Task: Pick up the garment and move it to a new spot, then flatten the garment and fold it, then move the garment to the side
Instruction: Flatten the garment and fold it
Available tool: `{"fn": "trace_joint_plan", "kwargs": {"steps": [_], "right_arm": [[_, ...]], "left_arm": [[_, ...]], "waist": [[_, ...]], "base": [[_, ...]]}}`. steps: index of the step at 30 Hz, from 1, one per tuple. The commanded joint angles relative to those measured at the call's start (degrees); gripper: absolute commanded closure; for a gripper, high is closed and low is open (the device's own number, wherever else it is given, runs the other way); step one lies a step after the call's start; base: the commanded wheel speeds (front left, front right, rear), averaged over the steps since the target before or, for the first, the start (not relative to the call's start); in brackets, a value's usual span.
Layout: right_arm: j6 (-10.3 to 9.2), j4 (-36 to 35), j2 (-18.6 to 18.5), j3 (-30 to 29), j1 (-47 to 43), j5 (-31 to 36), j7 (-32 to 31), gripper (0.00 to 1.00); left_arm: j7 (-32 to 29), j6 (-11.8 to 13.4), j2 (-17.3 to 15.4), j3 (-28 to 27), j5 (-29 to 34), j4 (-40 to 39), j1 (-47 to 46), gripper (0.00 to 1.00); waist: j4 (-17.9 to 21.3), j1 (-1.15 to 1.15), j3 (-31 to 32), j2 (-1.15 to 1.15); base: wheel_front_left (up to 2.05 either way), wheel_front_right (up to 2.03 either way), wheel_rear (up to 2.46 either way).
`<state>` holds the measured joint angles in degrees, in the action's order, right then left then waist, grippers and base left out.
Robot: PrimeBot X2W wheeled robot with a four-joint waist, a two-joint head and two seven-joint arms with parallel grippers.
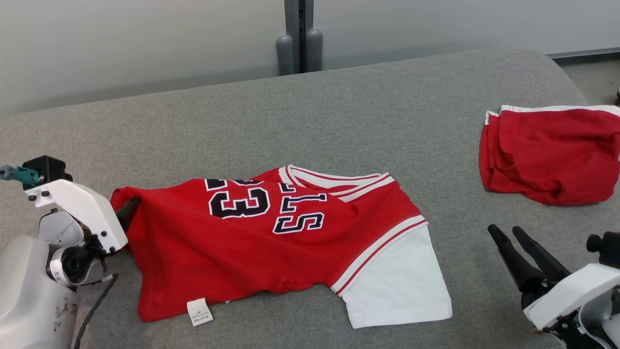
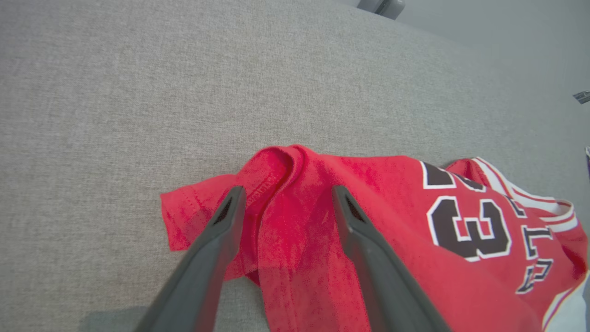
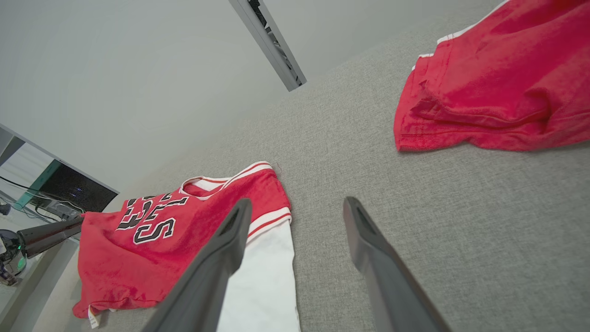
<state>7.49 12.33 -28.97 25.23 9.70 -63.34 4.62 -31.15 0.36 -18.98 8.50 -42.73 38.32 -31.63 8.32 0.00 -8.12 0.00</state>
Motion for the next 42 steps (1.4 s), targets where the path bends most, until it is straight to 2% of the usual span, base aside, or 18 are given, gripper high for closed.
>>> {"fn": "trace_joint_plan", "kwargs": {"steps": [1, 4, 9, 11, 14, 16, 19, 20, 24, 28, 32, 35, 39, 42], "right_arm": [[0.01, -0.12, -0.08, -0.25, -0.49, 0.72, -0.17, 0.00], [0.01, -0.50, 0.15, -0.54, -0.82, 1.44, 0.64, 0.00], [0.01, -0.70, 0.53, -1.70, -1.42, 3.59, 4.01, 0.00], [0.01, -0.56, 0.73, -2.35, -1.78, 5.21, 5.75, 0.00], [0.01, 0.64, 0.99, -5.32, -1.75, 8.80, 8.19, 0.00], [0.02, 0.67, 2.66, -7.79, -1.62, 11.58, 9.36, 0.00], [0.01, -0.63, 4.73, -12.56, -2.02, 16.56, 10.34, 0.00], [0.01, -1.39, 5.68, -13.97, -2.33, 17.93, 10.46, 0.00], [0.01, -4.34, 8.50, -18.54, -3.96, 23.79, 10.62, 0.00], [0.01, -8.18, 10.64, -20.70, -5.61, 30.01, 10.61, 0.00], [0.01, -8.87, 13.14, -21.43, -7.84, 34.88, 10.60, 0.00], [0.01, -8.30, 15.00, -22.20, -9.16, 36.84, 10.61, 0.00], [0.01, -7.57, 16.01, -22.60, -10.64, 38.41, 10.61, 0.00], [0.01, -7.24, 16.33, -22.63, -11.22, 39.12, 10.62, 0.00]], "left_arm": [[0.82, -1.25, -1.62, 1.23, 1.88, 0.83, -1.29, 0.00], [2.87, -2.67, -2.91, 3.35, 4.49, 0.25, -1.40, 0.00], [8.81, -2.88, -3.27, 2.03, 4.91, -3.72, -0.27, 0.00], [12.85, -2.79, -3.30, 1.94, 5.94, -7.01, 1.21, 0.00], [17.13, -4.39, -2.54, 3.58, 7.19, -12.65, 4.00, 0.00], [20.60, -4.46, -2.59, 3.73, 8.14, -16.66, 6.00, 0.00], [26.09, -2.32, -1.71, 3.38, 9.95, -21.84, 10.08, 0.00], [28.20, -0.70, -0.55, 2.31, 9.64, -23.26, 11.42, 0.00], [35.94, 0.01, 0.37, 3.41, 12.94, -29.19, 16.31, 0.00], [43.15, 3.99, 1.94, 4.38, 17.95, -31.80, 21.30, 0.00], [45.88, 7.65, 4.44, 4.73, 21.76, -31.78, 26.07, 0.00], [46.35, 8.78, 6.83, 3.94, 23.09, -31.92, 29.08, 0.00], [46.35, 10.50, 9.15, 2.09, 28.35, -33.80, 32.14, 0.00], [46.37, 9.75, 10.57, 1.37, 30.26, -33.20, 33.34, 0.00]], "waist": [[-0.45, 0.00, 0.22, 0.00], [-1.52, 0.00, 0.90, 0.00], [-3.35, 0.00, 2.22, 0.00], [-4.28, 0.00, 2.95, 0.00], [-5.49, 0.00, 4.03, 0.00], [-6.06, 0.00, 4.69, 0.00], [-6.66, 0.00, 5.13, 0.00], [-6.79, 0.00, 5.18, 0.00], [-7.00, 0.00, 5.18, 0.00], [-6.94, 0.00, 4.79, 0.00], [-6.63, 0.00, 5.14, 0.00], [-6.68, 0.00, 5.70, 0.00], [-6.94, 0.00, 6.27, 0.00], [-7.08, 0.00, 6.76, 0.00]], "base": [[0.00, 0.00, 0.00], [0.00, 0.00, 0.00], [0.00, 0.00, 0.00], [0.00, 0.00, 0.00], [0.00, 0.00, 0.00], [0.00, 0.00, 0.00], [0.00, 0.00, 0.00], [0.00, 0.00, 0.00], [0.00, 0.00, 0.00], [0.00, 0.00, 0.00], [0.00, 0.00, 0.00], [0.00, 0.00, 0.00], [0.00, 0.00, 0.00], [0.00, 0.00, 0.00]]}}
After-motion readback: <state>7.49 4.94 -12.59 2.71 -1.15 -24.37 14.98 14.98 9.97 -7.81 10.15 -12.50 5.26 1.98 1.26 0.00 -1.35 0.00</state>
